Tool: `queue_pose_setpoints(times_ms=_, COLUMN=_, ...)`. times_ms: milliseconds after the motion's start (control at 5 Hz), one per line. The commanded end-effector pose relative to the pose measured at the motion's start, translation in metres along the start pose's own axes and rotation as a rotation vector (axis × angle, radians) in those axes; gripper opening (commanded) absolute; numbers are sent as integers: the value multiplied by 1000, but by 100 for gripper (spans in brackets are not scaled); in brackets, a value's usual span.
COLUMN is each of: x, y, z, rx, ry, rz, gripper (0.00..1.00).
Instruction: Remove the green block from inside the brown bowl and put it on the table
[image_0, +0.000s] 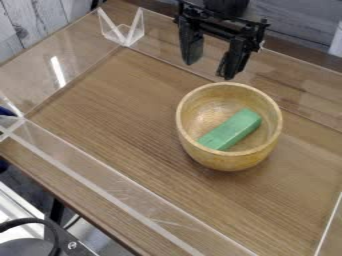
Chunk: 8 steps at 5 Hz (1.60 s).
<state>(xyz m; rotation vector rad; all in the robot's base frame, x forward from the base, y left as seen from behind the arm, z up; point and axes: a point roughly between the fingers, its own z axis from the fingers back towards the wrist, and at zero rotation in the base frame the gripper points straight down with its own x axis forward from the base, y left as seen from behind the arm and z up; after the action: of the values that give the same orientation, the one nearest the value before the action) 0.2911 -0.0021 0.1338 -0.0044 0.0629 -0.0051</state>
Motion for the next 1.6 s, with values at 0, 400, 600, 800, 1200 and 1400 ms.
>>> queue_pose_setpoints(times_ms=0, x=-4, y=-6, z=-12, rx=-3, ry=17, rz=-23, gripper=100)
queue_pose_setpoints(times_ms=400, x=-13, y=-18, z=-43, rx=-12, ry=30, rz=-82, gripper=100)
queue_pose_setpoints(times_ms=600, x=-11, y=-21, z=-53, rx=-14, ry=32, rz=-98, gripper=100)
queue_pose_setpoints(times_ms=800, x=-9, y=-26, z=-63, rx=-14, ry=33, rz=-115, gripper=100)
queue_pose_setpoints(times_ms=1200, x=-2, y=-32, z=-75, rx=-20, ry=23, rz=-148, gripper=100)
queue_pose_setpoints(times_ms=1400, x=1, y=-34, z=-81, rx=-24, ry=15, rz=-156, gripper=100)
